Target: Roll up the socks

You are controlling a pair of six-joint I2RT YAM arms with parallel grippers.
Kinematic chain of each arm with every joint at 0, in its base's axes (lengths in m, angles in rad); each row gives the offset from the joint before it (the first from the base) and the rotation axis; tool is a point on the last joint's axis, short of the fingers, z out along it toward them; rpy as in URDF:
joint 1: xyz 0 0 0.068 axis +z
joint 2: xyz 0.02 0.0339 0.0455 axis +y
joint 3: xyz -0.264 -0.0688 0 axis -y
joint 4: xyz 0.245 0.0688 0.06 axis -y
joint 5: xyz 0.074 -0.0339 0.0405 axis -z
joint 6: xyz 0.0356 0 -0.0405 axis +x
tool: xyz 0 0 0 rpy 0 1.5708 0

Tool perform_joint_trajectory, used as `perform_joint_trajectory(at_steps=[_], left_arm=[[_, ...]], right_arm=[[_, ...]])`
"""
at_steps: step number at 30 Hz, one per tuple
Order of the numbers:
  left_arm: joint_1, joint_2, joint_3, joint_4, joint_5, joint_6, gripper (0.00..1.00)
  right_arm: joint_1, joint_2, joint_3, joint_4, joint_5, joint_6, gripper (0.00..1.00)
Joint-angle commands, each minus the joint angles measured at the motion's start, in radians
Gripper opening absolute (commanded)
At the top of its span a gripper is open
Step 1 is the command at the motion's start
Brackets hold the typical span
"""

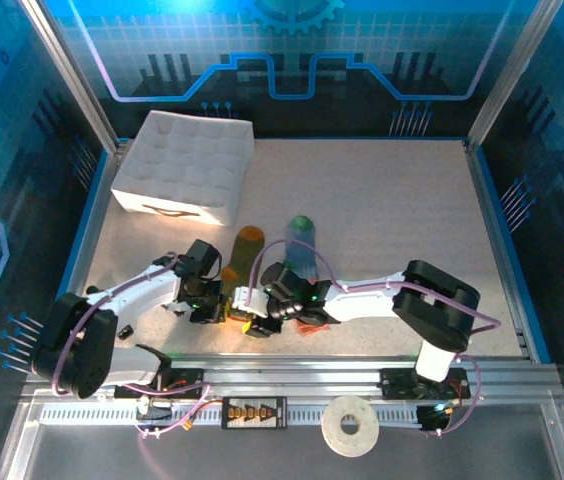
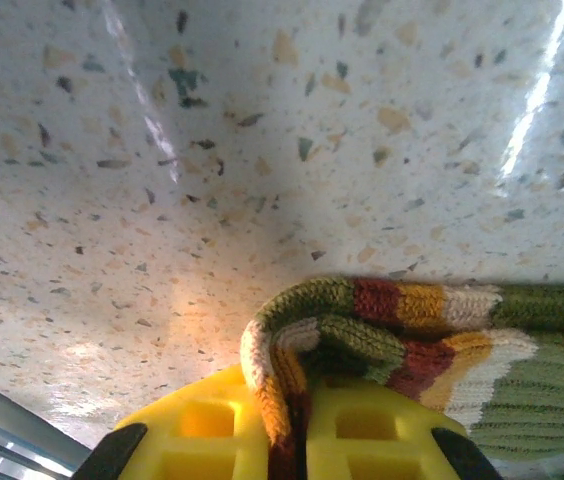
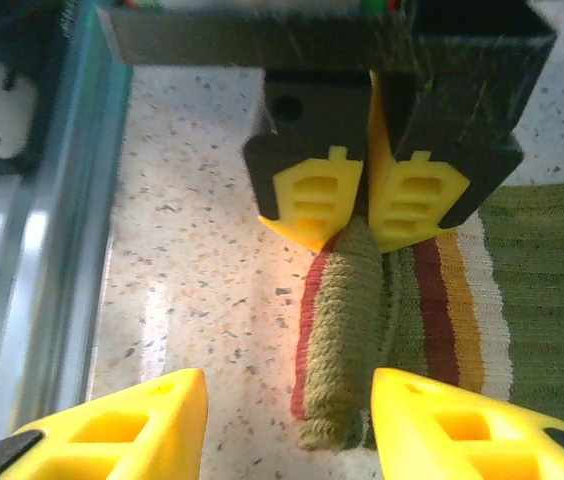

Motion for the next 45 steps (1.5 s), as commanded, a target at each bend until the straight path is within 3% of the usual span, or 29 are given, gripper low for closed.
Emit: perform_joint_trajectory(at_steps=[1, 7, 13, 25, 28, 34, 39, 45], left_arm=[[0.006, 0.053, -0.041, -0.099, -0.045, -0.008, 0.0], [0.009, 0.055, -0.04, -0.087, -0.036, 0.007, 0.0], [0.011, 0.02, -0.042, -0.09, -0.034, 0.023, 0.0], [0.01, -0.231, -0.041, -0.195, -0.083, 0.145, 0.61], [0.009, -0.321, -0.048, -0.19, -0.114, 0.196, 0.7], [0.01, -0.463, -0.135, -0.071, -0.125, 0.264, 0.63], [0.01, -0.562, -0.187, -0.039, -0.132, 0.285, 0.47], [0.008, -0.54, -0.247, 0.083, -0.119, 0.259, 0.47]], right_arm=[[-0.002, 0.052, 0.061, -0.004, 0.023, 0.015, 0.41], [-0.026, 0.089, 0.08, -0.004, -0.015, 0.088, 0.18], [-0.069, 0.139, 0.109, -0.068, -0.13, 0.167, 0.01], [-0.138, 0.27, 0.22, -0.22, -0.277, 0.303, 0.0], [-0.153, 0.297, 0.247, -0.249, -0.303, 0.327, 0.0], [-0.179, 0.346, 0.304, -0.318, -0.333, 0.372, 0.0], [-0.194, 0.368, 0.329, -0.34, -0.357, 0.405, 0.0], [-0.198, 0.398, 0.372, -0.392, -0.374, 0.414, 0.0]])
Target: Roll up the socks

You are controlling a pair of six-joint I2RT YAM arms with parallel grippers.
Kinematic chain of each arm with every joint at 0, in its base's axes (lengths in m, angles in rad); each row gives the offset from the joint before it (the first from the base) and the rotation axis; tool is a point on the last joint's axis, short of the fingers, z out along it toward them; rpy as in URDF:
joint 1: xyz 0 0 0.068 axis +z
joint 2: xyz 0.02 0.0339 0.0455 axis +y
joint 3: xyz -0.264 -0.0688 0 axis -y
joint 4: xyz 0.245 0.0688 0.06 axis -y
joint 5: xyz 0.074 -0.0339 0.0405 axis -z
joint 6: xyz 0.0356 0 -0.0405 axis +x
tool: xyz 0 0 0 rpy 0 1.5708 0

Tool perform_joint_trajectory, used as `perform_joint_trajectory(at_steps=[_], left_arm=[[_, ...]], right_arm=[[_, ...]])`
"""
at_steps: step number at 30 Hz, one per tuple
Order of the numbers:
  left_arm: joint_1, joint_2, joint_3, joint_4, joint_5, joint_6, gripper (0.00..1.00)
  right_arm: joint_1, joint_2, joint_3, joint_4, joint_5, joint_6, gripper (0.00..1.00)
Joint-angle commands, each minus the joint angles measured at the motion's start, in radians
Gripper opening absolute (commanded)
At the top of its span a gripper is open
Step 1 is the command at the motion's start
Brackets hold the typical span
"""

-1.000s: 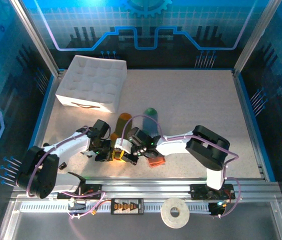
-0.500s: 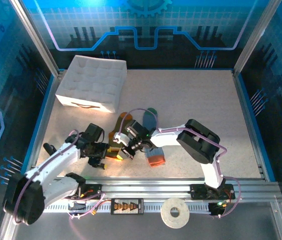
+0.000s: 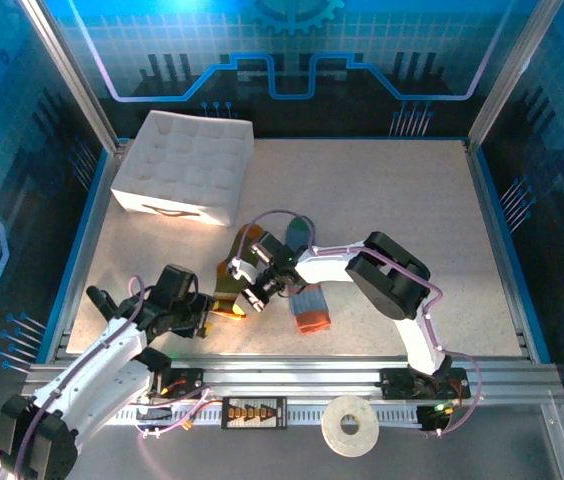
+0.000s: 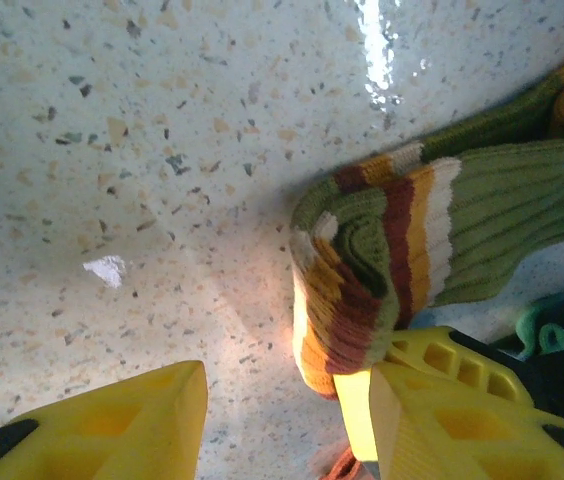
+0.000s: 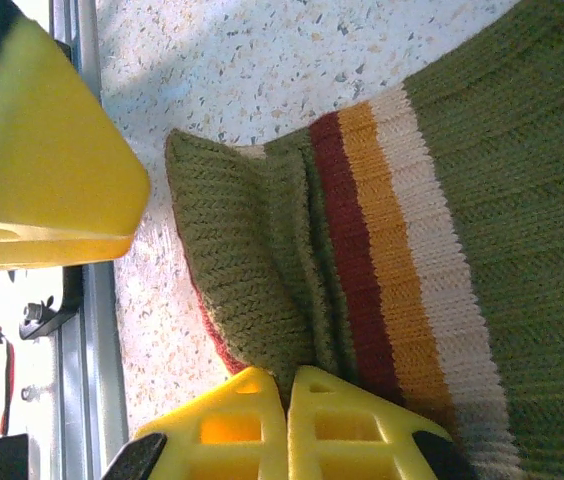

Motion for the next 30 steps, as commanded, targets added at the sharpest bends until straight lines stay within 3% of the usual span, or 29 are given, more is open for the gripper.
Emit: perform_joint_trajectory(at_steps=[1, 11, 15, 23, 27, 30], left_arm=[[0.004, 0.037, -0.028, 0.103, -0.006, 0.002, 0.47], [0.002, 0.222, -0.018, 0.178, -0.027, 0.027, 0.45], [0.001, 0.299, -0.011, 0.133, -0.05, 0.019, 0.42], [0.002, 0.404, 0.022, 0.053, -0.06, 0.009, 0.29], [0.003, 0.424, 0.03, 0.024, -0.063, -0.009, 0.23], [0.007, 0.43, 0.037, -0.007, -0.055, -0.016, 0.21]], right_arm=[[-0.016, 0.07, 0.009, -0.127, 0.06, 0.026, 0.0], [-0.025, 0.086, 0.042, -0.152, 0.057, 0.05, 0.0], [-0.019, 0.064, 0.031, -0.137, 0.076, 0.025, 0.02], [0.004, -0.084, -0.049, -0.014, 0.149, -0.122, 0.29], [0.037, -0.261, -0.255, 0.258, 0.223, -0.304, 0.39], [0.125, -0.362, -0.423, 0.462, 0.424, -0.542, 0.55]])
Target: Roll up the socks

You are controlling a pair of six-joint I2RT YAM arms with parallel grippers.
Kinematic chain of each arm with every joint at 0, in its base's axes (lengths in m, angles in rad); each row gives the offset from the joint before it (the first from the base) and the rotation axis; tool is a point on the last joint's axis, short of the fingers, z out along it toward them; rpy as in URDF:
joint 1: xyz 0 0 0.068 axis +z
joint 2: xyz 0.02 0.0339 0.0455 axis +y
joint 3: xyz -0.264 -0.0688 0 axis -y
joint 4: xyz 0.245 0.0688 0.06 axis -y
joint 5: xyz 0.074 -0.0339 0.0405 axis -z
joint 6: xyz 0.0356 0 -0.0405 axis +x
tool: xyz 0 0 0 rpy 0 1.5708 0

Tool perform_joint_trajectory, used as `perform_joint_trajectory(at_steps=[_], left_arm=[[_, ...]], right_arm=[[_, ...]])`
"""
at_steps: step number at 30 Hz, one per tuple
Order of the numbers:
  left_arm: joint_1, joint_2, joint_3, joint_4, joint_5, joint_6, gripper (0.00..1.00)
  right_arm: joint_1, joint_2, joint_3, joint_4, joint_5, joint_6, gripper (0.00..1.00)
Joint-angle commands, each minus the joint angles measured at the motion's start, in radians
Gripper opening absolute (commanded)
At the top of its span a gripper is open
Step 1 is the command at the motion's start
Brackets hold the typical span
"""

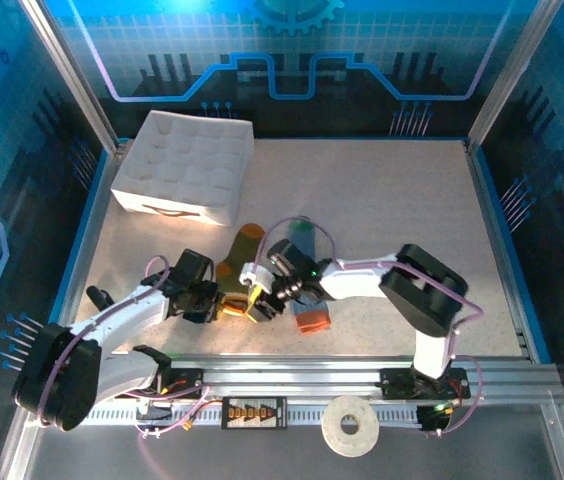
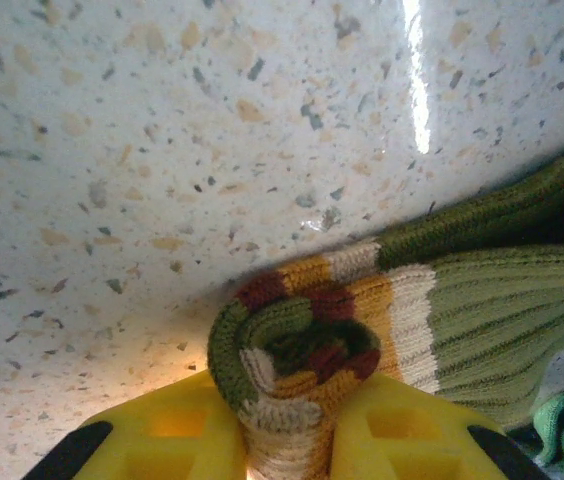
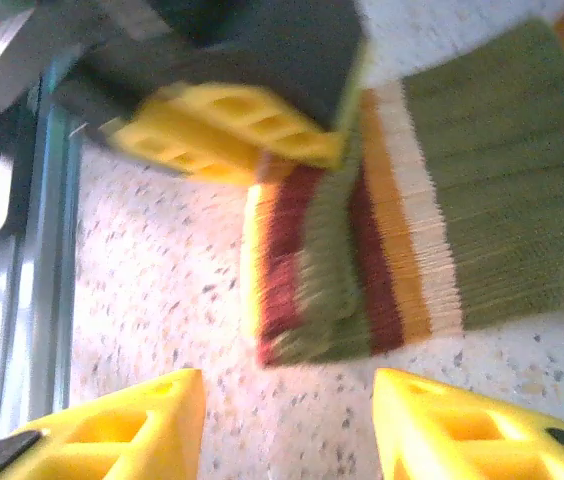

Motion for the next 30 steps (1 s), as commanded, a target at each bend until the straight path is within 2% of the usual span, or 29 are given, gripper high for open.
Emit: perform_joint_trajectory(at_steps=[1, 3, 6, 10, 19, 24, 26, 30], left_arm=[[0.008, 0.05, -0.036, -0.208, -0.028, -0.01, 0.2], [0.011, 0.06, -0.026, -0.223, -0.017, -0.007, 0.2], [0.017, 0.087, -0.014, -0.239, 0.008, -0.008, 0.2], [0.029, 0.13, 0.016, -0.269, 0.026, 0.009, 0.17], [0.072, 0.191, 0.055, -0.268, 0.067, 0.058, 0.15], [0.075, 0.164, 0.064, -0.269, 0.077, 0.069, 0.16], [0.077, 0.127, 0.073, -0.289, 0.071, 0.069, 0.23], [0.079, 0.013, 0.08, -0.322, 0.062, 0.052, 0.45]], right_arm=[[0.11, -0.079, -0.105, 0.241, 0.252, -0.327, 0.56], [0.164, -0.071, -0.099, 0.228, 0.381, -0.46, 0.57], [0.215, -0.038, -0.105, 0.289, 0.515, -0.576, 0.58], [0.255, 0.02, -0.059, 0.303, 0.625, -0.682, 0.57], [0.271, 0.124, 0.019, 0.253, 0.667, -0.659, 0.32], [0.248, 0.169, 0.088, 0.145, 0.656, -0.55, 0.12], [0.236, 0.17, 0.1, 0.08, 0.611, -0.498, 0.06], [0.203, 0.166, 0.119, -0.031, 0.449, -0.374, 0.01]])
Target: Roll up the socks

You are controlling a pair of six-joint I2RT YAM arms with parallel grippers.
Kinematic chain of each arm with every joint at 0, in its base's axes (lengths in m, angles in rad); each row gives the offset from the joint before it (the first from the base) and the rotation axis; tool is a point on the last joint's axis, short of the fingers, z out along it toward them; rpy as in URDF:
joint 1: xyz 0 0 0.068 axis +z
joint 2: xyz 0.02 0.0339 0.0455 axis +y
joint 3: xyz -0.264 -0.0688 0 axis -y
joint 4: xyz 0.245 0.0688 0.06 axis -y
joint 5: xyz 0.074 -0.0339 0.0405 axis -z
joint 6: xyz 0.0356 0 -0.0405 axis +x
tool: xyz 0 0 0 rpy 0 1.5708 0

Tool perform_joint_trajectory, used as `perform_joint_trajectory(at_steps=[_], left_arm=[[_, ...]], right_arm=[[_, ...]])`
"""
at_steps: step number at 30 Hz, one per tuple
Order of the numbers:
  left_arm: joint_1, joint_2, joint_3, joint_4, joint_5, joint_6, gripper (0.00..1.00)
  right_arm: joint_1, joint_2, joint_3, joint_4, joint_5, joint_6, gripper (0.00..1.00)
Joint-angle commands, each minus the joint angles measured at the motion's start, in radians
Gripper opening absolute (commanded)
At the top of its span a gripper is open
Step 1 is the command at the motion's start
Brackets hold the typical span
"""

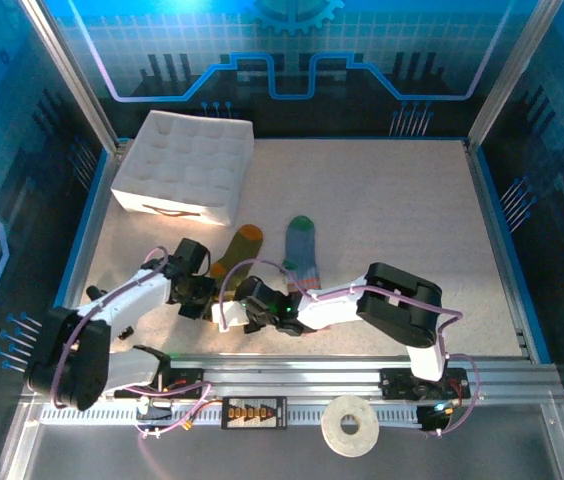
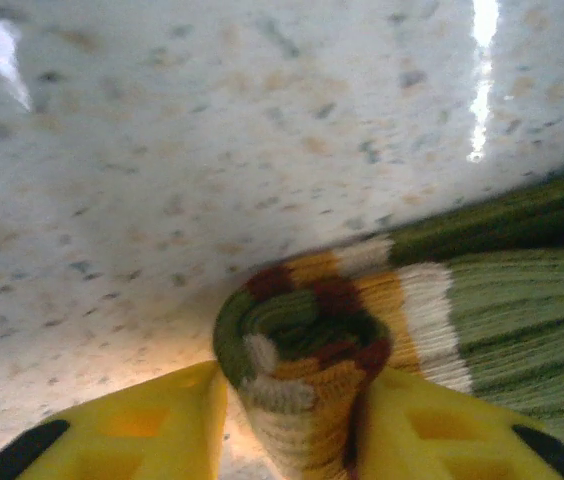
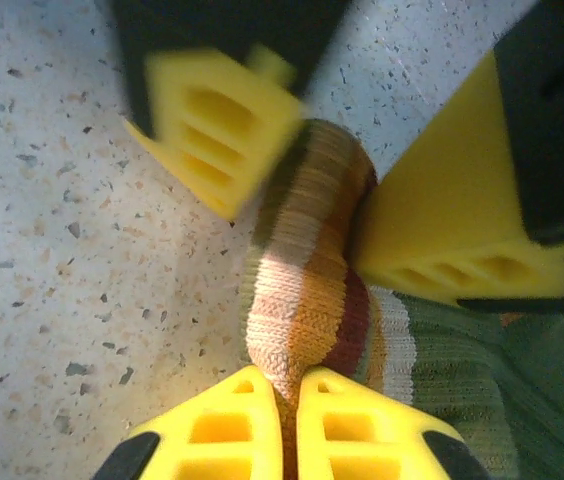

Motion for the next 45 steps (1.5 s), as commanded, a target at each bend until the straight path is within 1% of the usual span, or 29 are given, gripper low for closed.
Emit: perform_joint_trajectory(at_steps=[1, 3, 6, 11, 13, 17, 23, 26, 29, 32, 35, 38, 40, 42, 45], left_arm=[[0.001, -0.088, -0.026, -0.149, -0.001, -0.005, 0.49], [0.008, -0.139, -0.031, -0.155, 0.004, -0.017, 0.56], [0.021, -0.204, -0.037, -0.158, 0.0, -0.026, 0.63], [0.04, -0.282, -0.051, -0.145, -0.016, -0.027, 0.64], [0.041, -0.296, -0.064, -0.118, -0.013, -0.026, 0.64], [0.041, -0.314, -0.107, -0.006, 0.002, -0.021, 0.62], [0.046, -0.247, -0.135, 0.079, 0.012, -0.014, 0.63], [0.045, -0.201, -0.137, 0.146, 0.005, -0.008, 0.64], [0.045, -0.162, -0.129, 0.179, -0.002, 0.008, 0.64], [0.045, -0.121, -0.129, 0.172, 0.001, 0.017, 0.57], [0.045, -0.084, -0.143, 0.162, -0.004, 0.024, 0.48], [0.045, -0.05, -0.144, 0.104, -0.025, 0.023, 0.34], [0.045, -0.028, -0.143, 0.045, -0.028, 0.004, 0.21], [0.045, -0.001, -0.129, -0.02, -0.023, -0.006, 0.09], [0.045, 0.042, -0.097, -0.115, -0.018, -0.01, 0.01]], right_arm=[[-0.041, 0.039, 0.026, -0.162, -0.168, 0.151, 0.0], [-0.055, 0.048, 0.035, -0.203, -0.246, 0.196, 0.0], [-0.074, 0.068, 0.06, -0.258, -0.321, 0.248, 0.0], [-0.115, 0.103, 0.102, -0.321, -0.428, 0.328, 0.0], [-0.133, 0.116, 0.117, -0.335, -0.466, 0.362, 0.0], [-0.183, 0.156, 0.169, -0.382, -0.576, 0.466, 0.0], [-0.233, 0.199, 0.205, -0.395, -0.729, 0.572, 0.0], [-0.247, 0.22, 0.225, -0.415, -0.769, 0.602, 0.0], [-0.266, 0.257, 0.266, -0.463, -0.809, 0.643, 0.0], [-0.281, 0.271, 0.286, -0.471, -0.837, 0.675, 0.0], [-0.286, 0.272, 0.301, -0.477, -0.844, 0.69, 0.0], [-0.285, 0.248, 0.288, -0.449, -0.825, 0.672, 0.0], [-0.274, 0.204, 0.253, -0.401, -0.793, 0.639, 0.09], [-0.259, 0.142, 0.201, -0.333, -0.743, 0.591, 0.23], [-0.227, 0.023, 0.086, -0.185, -0.617, 0.483, 0.38]])
